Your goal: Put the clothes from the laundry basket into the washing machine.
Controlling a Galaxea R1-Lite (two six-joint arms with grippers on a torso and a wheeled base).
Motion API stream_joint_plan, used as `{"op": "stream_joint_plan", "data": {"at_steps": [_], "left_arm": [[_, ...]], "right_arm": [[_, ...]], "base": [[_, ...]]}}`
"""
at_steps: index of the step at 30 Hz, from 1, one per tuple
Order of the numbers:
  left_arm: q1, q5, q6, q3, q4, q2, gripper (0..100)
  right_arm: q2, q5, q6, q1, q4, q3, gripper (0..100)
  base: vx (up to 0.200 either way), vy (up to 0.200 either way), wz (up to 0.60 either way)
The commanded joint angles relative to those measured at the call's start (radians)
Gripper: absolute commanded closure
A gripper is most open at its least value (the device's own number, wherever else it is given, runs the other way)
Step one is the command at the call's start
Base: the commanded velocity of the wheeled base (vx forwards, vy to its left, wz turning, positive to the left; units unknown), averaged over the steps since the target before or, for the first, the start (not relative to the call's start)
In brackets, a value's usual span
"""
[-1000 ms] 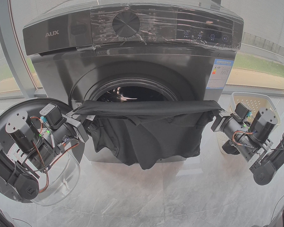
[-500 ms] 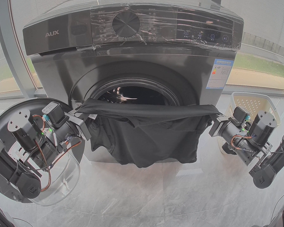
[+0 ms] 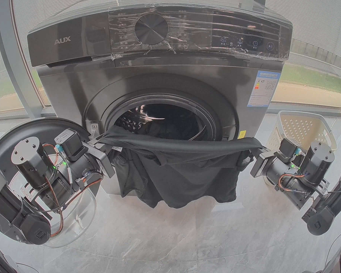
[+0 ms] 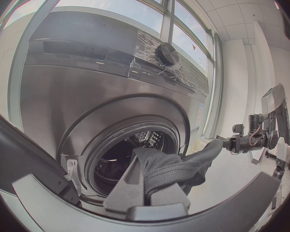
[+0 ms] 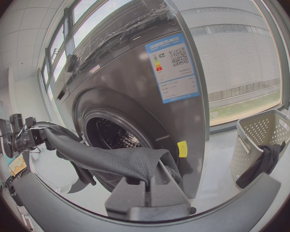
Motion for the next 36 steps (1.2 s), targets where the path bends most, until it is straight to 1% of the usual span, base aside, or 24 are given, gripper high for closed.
{"op": "stream_joint_plan", "data": {"at_steps": [1, 2, 3, 4, 5, 6, 8, 9, 10, 11, 14, 15, 16, 18, 23, 24, 25, 26, 27, 28, 30, 32, 35, 36], "left_arm": [[-0.028, 0.008, -0.002, -0.01, 0.0, -0.009, 100], [-0.031, 0.008, -0.002, -0.01, 0.0, -0.01, 100], [-0.066, 0.008, -0.006, -0.01, 0.0, -0.013, 100], [-0.071, 0.01, -0.008, -0.01, 0.001, -0.013, 100], [-0.129, 0.016, -0.013, -0.016, 0.001, -0.013, 100], [-0.143, 0.02, -0.011, -0.025, 0.003, -0.01, 100], [-0.16, 0.042, -0.009, -0.076, 0.026, 0.001, 100], [-0.16, 0.053, -0.009, -0.096, 0.04, 0.005, 100], [-0.16, 0.053, -0.009, -0.096, 0.04, 0.005, 100], [-0.166, 0.069, -0.011, -0.127, 0.063, 0.016, 100], [-0.166, 0.071, -0.014, -0.14, 0.061, 0.037, 100], [-0.166, 0.071, -0.014, -0.14, 0.061, 0.037, 100], [-0.166, 0.071, -0.016, -0.148, 0.055, 0.045, 100], [-0.169, 0.073, -0.016, -0.166, 0.056, 0.047, 100], [-0.194, 0.089, -0.014, -0.188, 0.069, 0.057, 100], [-0.194, 0.091, -0.014, -0.188, 0.069, 0.059, 100], [-0.194, 0.108, -0.009, -0.192, 0.07, 0.073, 100], [-0.194, 0.111, -0.009, -0.192, 0.07, 0.073, 100], [-0.192, 0.134, -0.008, -0.196, 0.07, 0.077, 100], [-0.191, 0.137, -0.008, -0.199, 0.072, 0.079, 100], [-0.191, 0.137, -0.008, -0.199, 0.072, 0.079, 100], [-0.189, 0.135, -0.011, -0.202, 0.075, 0.076, 100], [-0.194, 0.132, -0.013, -0.209, 0.078, 0.077, 100], [-0.194, 0.131, -0.014, -0.208, 0.076, 0.077, 100]], "right_arm": [[-0.008, 0.002, -0.001, 0.049, 0.0, 0.055, 100], [-0.008, 0.002, -0.001, 0.051, 0.0, 0.058, 100], [-0.008, 0.002, -0.001, 0.095, 0.003, 0.091, 0], [-0.006, 0.002, -0.001, 0.098, 0.003, 0.095, 0], [0.001, 0.0, 0.003, 0.146, 0.012, 0.161, 0], [0.003, 0.002, 0.0, 0.16, 0.012, 0.193, 0], [0.035, 0.013, -0.001, 0.187, 0.014, 0.245, 0], [0.066, 0.03, -0.001, 0.197, 0.011, 0.262, 0], [0.066, 0.03, -0.001, 0.197, 0.011, 0.262, 0], [0.129, 0.079, -0.003, 0.207, 0.0, 0.282, 0], [0.148, 0.131, -0.03, 0.217, 0.0, 0.276, 0], [0.148, 0.131, -0.03, 0.217, 0.0, 0.276, 0], [0.158, 0.134, -0.027, 0.238, 0.0, 0.233, 0], [0.188, 0.132, -0.02, 0.253, 0.0, 0.17, 0], [0.276, 0.125, -0.044, 0.255, 0.001, -0.003, 0], [0.28, 0.126, -0.046, 0.255, 0.001, -0.009, 0], [0.331, 0.128, -0.056, 0.256, 0.001, -0.074, 0], [0.334, 0.128, -0.058, 0.256, 0.001, -0.08, 0], [0.363, 0.134, -0.069, 0.261, 0.003, -0.135, 0], [0.372, 0.135, -0.07, 0.269, 0.009, -0.161, 0], [0.38, 0.142, -0.07, 0.276, 0.014, -0.186, 0], [0.397, 0.171, -0.07, 0.281, 0.017, -0.221, 0], [0.428, 0.18, -0.073, 0.279, 0.026, -0.256, 0], [0.441, 0.18, -0.081, 0.276, 0.031, -0.268, 0]], "base": [[0.0, 0.0, 0.0], [0.0, 0.0, 0.0], [0.0, 0.0, 0.0], [0.0, 0.0, 0.0], [0.0, 0.0, 0.0], [0.0, 0.0, 0.0], [0.0, 0.0, 0.0], [0.0, 0.0, 0.0], [0.0, 0.0, 0.0], [0.0, 0.0, 0.0], [0.0, 0.0, 0.0], [0.0, 0.0, 0.0], [0.0, 0.0, 0.0], [0.0, 0.0, 0.0], [0.0, 0.0, 0.0], [0.0, 0.0, 0.0], [0.0, 0.0, 0.0], [0.0, 0.0, 0.0], [0.0, 0.0, 0.0], [0.0, 0.0, 0.0], [0.0, 0.0, 0.0], [0.0, 0.0, 0.0], [0.0, 0.0, 0.0], [0.0, 0.0, 0.0]]}}
